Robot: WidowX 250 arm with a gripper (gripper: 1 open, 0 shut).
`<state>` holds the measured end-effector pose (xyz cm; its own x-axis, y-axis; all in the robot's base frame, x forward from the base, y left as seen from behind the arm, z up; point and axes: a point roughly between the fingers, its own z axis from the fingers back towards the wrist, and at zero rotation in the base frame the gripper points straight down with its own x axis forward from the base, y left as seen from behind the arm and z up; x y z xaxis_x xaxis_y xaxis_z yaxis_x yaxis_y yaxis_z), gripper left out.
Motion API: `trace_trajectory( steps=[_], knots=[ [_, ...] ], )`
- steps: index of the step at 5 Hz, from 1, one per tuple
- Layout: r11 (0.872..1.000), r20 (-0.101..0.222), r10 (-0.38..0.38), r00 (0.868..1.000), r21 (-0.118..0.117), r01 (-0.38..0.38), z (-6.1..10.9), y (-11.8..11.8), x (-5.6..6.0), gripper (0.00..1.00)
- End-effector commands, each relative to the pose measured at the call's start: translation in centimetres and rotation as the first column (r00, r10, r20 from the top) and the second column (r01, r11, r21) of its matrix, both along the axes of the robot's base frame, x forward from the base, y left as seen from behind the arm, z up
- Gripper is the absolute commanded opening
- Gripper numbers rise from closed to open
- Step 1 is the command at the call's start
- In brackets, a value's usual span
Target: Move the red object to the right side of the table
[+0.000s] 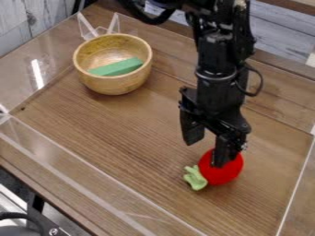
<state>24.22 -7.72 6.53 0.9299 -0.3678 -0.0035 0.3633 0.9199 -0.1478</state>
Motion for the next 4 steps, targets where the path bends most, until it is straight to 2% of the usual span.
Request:
trace_trajectory(
  steps=[1, 2, 3, 4],
  knots=[
    [1.0, 0.086, 0.009, 0.996, -0.014, -0.008, 2.8, 0.2, 1.0, 1.0],
    [0.999, 0.131, 0.033, 0.991, -0.012, -0.032, 4.5, 0.9, 1.5, 1.0],
    [0.998, 0.191, 0.065, 0.979, -0.009, -0.064, 6.4, 2.4, 1.9, 1.0],
    [0.996, 0.217, 0.094, 0.972, -0.015, -0.092, 7.4, 4.3, 2.9, 1.0]
  ],
)
